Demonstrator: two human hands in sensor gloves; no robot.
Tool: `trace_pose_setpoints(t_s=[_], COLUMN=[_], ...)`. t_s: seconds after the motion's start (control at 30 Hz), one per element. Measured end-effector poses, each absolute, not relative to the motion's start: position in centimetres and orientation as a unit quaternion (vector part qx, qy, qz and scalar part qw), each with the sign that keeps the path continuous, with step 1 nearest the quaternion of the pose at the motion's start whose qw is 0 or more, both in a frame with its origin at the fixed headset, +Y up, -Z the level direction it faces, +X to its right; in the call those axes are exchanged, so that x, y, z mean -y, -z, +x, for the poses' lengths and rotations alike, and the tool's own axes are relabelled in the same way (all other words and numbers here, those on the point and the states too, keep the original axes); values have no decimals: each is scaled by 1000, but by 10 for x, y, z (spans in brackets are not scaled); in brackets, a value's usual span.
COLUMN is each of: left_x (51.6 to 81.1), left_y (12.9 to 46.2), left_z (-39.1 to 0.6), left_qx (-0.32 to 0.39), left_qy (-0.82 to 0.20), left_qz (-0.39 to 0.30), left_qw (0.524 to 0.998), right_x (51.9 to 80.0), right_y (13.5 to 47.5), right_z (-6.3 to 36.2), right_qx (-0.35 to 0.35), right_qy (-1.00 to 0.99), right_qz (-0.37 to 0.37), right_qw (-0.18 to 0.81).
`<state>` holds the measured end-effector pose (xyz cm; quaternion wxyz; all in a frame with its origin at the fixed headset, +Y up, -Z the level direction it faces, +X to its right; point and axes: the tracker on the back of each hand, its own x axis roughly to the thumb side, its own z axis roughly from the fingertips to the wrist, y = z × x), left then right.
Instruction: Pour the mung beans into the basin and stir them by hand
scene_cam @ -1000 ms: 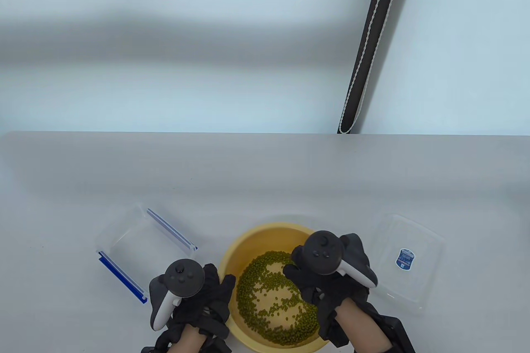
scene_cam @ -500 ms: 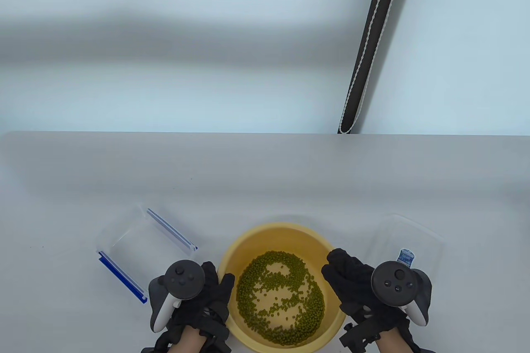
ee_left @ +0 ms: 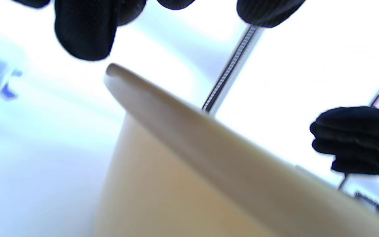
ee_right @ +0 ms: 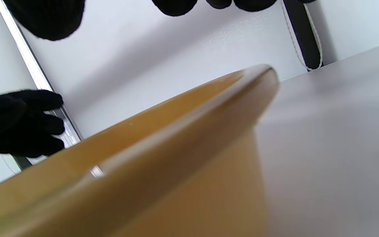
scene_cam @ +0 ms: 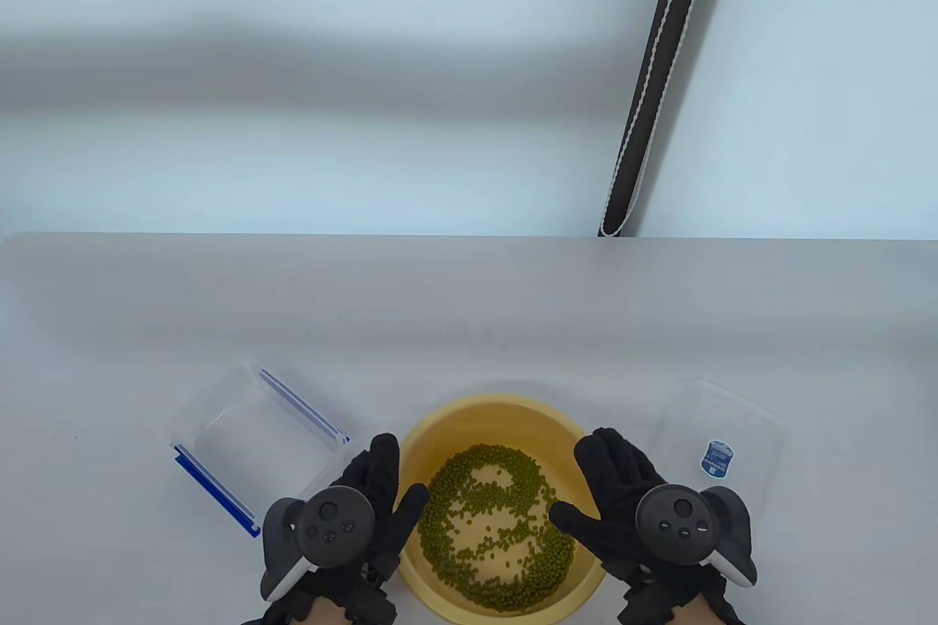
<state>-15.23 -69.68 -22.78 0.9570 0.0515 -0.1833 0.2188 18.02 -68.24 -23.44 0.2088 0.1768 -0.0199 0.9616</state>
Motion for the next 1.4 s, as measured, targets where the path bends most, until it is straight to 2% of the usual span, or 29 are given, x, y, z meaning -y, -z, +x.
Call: trace_pose_setpoints(t_s=[0.1, 0.27, 0.6, 1.4], left_x=[694, 707, 714, 712], left_y=[223, 226, 229, 230], left_z=[-142, -130, -129, -132], left_qx=[208, 212, 197, 185], left_qy=[-117, -35, -42, -57], left_qz=[77, -15, -45, -52], left_qw=[968, 977, 978, 980], right_x=[686, 695, 702, 703], right_y=[238, 248, 253, 252], right_z=[182, 188, 199, 202], right_qx=[30, 20, -5, -37], right_qy=[-981, -995, -997, -996], right_qz=[154, 99, 75, 61], right_qw=[110, 20, 28, 44])
